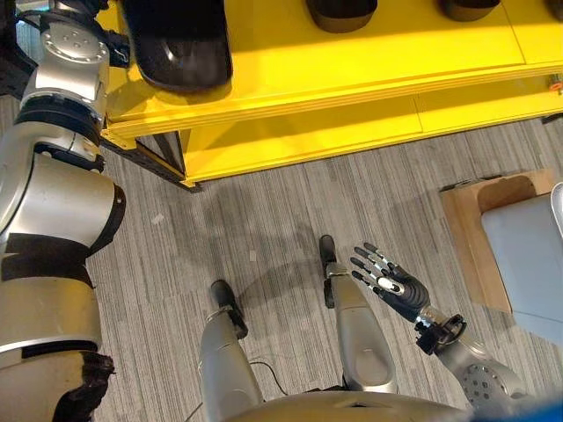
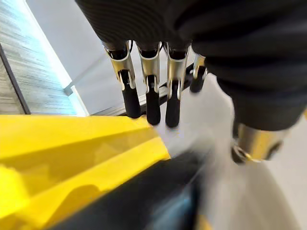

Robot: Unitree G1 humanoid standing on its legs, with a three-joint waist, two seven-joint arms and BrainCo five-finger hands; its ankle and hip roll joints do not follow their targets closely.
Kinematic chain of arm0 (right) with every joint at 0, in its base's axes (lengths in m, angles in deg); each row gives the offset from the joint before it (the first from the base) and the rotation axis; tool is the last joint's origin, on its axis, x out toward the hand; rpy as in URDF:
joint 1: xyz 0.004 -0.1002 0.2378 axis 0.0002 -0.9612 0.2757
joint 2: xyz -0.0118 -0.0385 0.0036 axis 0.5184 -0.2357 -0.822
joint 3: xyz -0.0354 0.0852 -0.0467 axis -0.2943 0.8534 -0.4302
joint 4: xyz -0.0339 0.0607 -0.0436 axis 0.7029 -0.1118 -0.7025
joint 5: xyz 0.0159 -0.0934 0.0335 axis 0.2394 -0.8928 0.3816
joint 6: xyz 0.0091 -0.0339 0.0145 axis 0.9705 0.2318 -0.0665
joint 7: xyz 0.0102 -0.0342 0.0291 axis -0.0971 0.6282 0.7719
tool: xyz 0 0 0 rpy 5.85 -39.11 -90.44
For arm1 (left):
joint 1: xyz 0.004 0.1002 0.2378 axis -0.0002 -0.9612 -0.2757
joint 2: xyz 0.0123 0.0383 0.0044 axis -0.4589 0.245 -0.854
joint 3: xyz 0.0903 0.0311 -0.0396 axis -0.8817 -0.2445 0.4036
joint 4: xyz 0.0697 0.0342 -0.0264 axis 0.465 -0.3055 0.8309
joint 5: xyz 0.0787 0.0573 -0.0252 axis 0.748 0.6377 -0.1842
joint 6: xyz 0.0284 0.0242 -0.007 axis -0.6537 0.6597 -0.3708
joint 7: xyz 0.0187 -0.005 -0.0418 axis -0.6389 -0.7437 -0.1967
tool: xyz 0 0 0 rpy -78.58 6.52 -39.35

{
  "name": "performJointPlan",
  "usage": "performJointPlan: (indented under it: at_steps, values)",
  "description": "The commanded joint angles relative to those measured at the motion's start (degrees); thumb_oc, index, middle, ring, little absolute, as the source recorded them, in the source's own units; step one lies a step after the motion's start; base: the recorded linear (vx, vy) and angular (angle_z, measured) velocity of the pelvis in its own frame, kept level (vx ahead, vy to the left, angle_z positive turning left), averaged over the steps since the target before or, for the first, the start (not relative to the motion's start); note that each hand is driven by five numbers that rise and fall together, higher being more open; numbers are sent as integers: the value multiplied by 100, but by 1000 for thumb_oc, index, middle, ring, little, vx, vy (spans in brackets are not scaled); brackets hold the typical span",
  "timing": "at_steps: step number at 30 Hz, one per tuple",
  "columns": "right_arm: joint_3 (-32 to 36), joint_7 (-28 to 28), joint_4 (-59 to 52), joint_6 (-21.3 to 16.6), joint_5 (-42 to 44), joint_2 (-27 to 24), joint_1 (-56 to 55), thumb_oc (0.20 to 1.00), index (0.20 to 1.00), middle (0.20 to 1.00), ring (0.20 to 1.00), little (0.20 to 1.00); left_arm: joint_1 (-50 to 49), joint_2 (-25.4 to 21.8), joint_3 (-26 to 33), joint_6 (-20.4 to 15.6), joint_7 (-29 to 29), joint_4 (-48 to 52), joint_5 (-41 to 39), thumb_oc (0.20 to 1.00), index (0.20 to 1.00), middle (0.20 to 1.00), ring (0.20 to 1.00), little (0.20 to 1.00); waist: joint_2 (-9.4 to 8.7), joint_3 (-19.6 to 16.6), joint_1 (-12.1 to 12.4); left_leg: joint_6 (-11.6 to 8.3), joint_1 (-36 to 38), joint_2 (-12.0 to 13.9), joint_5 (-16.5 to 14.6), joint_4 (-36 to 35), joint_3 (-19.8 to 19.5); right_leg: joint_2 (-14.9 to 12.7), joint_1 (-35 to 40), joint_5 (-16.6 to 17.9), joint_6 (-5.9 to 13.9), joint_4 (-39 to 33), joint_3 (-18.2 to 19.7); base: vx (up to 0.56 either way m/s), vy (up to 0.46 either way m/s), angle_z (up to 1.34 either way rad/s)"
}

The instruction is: Move parts from the plastic box to the shelf.

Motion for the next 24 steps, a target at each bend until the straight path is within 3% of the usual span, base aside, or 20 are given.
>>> performJointPlan:
  at_steps: [1, 12, 13, 18, 21, 24]
  values:
    - [171, 180, -53, -90, 128, -256, -45, 1000, 1000, 1000, 1000, 1000, 411, -598, 396, -437, -263, 216, -251, 1000, 1000, 1000, 1000, 1000, -176, -7, -44, -553, -488, 637, -60, 488, -853, -619, 678, -536, 683, -120, 293, 0, 0, 0]
    - [160, 180, -57, -165, 75, -375, 48, 1000, 1000, 1000, 1000, 1000, 378, -659, 498, -671, -335, 438, -412, 1000, 1000, 1000, 1000, 1000, -126, -95, -19, -569, -258, 682, -33, 402, -871, -555, 736, -593, 669, -2, 306, -10, -4, -1]
    - [155, 192, -63, -175, 60, -376, 92, 1000, 1000, 1000, 1000, 1000, 307, -648, 485, -739, -290, 574, -399, 1000, 1000, 1000, 1000, 1000, -123, -105, -2, -526, -241, 641, 156, 313, -873, -571, 755, -463, 649, -39, 296, -94, -23, -2]
    - [130, 196, -53, -227, -2, -368, 140, 1000, 1000, 1000, 1000, 1000, 148, -700, 283, -835, -291, 990, 46, 1000, 1000, 1000, 1000, 1000, -68, -123, 71, -526, -13, 614, 217, 157, -901, -587, 992, -481, 640, -72, 238, -18, -4, 0]
    - [97, 276, -58, -300, -76, -278, 176, 1000, 1000, 1000, 1000, 1000, -716, -846, 383, -1047, -523, 2430, 909, 1000, 1000, 1000, 1000, 1000, 4, -67, 275, -528, 370, 561, 320, -116, -936, -641, 1426, -504, 632, -170, 80, -7, -44, 10]
    - [130, 261, -40, -371, -135, -107, 156, 1000, 1000, 1000, 1000, 1000, -2135, -866, 1125, -1149, -750, 3938, 1533, 1000, 1000, 1000, 1000, 1000, 12, -5, 449, -532, 655, 535, 419, -372, -957, -657, 1751, -514, 617, -295, -69, -16, -39, 14]
